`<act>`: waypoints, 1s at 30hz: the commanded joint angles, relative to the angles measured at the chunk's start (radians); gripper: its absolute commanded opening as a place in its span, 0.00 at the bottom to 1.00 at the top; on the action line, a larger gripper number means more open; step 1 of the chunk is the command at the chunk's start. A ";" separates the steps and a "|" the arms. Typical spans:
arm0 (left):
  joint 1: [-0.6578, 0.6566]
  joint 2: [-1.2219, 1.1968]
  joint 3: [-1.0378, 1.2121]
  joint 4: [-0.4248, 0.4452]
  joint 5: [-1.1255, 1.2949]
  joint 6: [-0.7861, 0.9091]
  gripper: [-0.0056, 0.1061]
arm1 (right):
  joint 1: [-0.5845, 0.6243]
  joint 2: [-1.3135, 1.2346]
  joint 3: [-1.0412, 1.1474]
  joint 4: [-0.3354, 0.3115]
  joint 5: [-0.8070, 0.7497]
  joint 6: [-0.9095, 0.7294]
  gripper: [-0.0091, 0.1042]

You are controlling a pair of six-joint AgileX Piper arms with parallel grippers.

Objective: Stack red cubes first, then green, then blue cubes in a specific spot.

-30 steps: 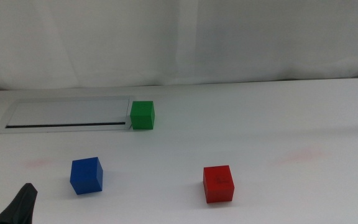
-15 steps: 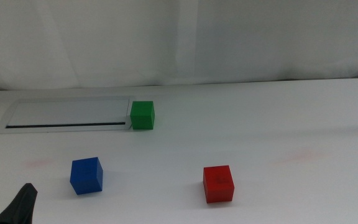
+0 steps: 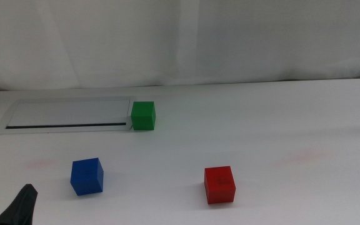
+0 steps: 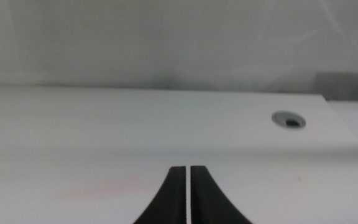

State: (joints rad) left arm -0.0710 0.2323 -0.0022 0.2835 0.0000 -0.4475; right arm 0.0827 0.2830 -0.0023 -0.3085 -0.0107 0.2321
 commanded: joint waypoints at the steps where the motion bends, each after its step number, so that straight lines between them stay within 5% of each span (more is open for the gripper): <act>1: 0.000 -0.003 0.016 -0.005 0.000 -0.008 0.85 | -0.004 0.000 0.034 -0.030 -0.062 -0.022 0.06; 12: 0.000 -0.001 -0.006 -0.005 -0.049 -0.025 0.82 | -0.004 0.000 0.034 -0.001 -0.133 -0.022 0.06; 30: -0.032 0.492 -0.602 -0.083 0.138 0.049 0.80 | -0.004 0.000 0.034 0.006 -0.133 -0.022 0.06</act>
State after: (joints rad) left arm -0.0843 0.6589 -0.5486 0.2132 0.1083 -0.4286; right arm 0.0827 0.2830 -0.0026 -0.3005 -0.1402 0.2115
